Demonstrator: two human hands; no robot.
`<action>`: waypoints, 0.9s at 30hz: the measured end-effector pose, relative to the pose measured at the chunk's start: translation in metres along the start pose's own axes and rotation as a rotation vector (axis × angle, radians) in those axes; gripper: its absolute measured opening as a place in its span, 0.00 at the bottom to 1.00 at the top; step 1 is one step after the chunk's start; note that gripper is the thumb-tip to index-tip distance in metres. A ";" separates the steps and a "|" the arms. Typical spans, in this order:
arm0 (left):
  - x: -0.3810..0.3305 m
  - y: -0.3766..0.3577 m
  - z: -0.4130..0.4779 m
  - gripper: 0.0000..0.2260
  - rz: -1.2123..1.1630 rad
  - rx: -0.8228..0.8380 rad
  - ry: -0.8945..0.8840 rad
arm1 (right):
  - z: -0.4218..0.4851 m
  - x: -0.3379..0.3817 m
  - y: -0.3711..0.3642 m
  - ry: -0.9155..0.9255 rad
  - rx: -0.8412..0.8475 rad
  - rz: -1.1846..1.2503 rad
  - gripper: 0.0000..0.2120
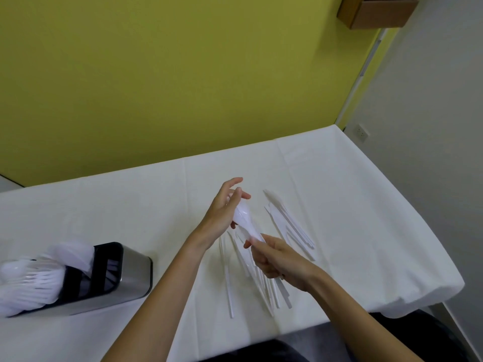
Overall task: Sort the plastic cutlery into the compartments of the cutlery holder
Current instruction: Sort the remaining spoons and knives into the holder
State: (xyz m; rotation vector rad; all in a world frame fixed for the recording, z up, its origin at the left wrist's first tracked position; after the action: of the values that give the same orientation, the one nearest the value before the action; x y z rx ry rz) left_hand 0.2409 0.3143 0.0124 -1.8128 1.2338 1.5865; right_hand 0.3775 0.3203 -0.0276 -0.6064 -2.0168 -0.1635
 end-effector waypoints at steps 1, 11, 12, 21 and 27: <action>-0.002 -0.003 0.000 0.12 0.027 0.016 -0.015 | -0.002 0.002 -0.001 -0.001 0.015 -0.037 0.11; -0.001 -0.006 0.003 0.07 0.024 -0.098 -0.007 | -0.001 0.018 0.007 0.032 -0.032 -0.064 0.09; -0.002 -0.006 0.003 0.08 0.038 -0.101 -0.023 | 0.000 0.019 0.007 0.044 -0.042 -0.063 0.07; -0.011 -0.019 0.004 0.18 0.265 0.043 -0.165 | 0.010 0.017 0.016 0.049 -0.099 -0.355 0.17; 0.005 -0.001 -0.001 0.18 -0.137 -0.272 0.045 | 0.023 0.022 0.052 -0.009 -0.449 0.065 0.20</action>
State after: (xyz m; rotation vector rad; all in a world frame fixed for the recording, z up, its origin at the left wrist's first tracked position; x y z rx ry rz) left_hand 0.2416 0.3124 0.0078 -2.0607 0.9238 1.7103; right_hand 0.3761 0.3814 -0.0276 -0.9520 -1.9751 -0.5844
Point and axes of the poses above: each hand's wrist, its own z-axis towards the middle knuckle, its own y-axis out of the back of the hand, x = y × z, the point moved 8 cm from there along z, towards the middle knuckle, and after that the axes turned 5 degrees about -x, right-handed, at the moved point
